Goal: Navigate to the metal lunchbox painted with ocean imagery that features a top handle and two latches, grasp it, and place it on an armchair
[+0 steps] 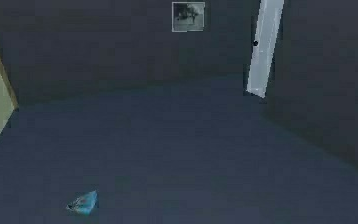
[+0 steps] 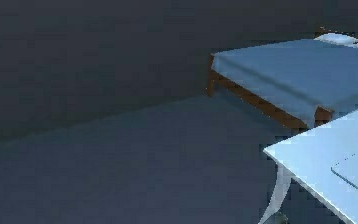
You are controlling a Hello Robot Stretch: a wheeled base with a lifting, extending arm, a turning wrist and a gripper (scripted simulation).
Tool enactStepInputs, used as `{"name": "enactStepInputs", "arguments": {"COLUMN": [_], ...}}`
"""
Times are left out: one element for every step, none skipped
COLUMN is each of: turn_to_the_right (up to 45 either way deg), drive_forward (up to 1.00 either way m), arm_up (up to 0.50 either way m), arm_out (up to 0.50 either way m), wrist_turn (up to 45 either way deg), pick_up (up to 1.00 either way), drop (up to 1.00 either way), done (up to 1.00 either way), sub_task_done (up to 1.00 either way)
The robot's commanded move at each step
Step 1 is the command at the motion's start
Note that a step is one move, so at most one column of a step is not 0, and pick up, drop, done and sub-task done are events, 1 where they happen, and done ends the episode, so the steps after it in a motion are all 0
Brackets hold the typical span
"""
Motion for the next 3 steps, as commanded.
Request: {"name": "enactStepInputs", "arguments": {"turn_to_the_right": [-24.0, 0.0, -3.0], "drive_forward": [0.0, 0.25, 0.0], "arm_up": [0.0, 0.0, 0.0], "arm_out": [0.0, 0.0, 0.0], "wrist_turn": [0.0, 0.0, 0.0], "pick_up": [0.0, 0.0, 0.0], "drop": [0.0, 0.0, 0.0], "done": [0.0, 0.0, 0.0], "sub_task_done": [0.0, 0.0, 0.0]}}
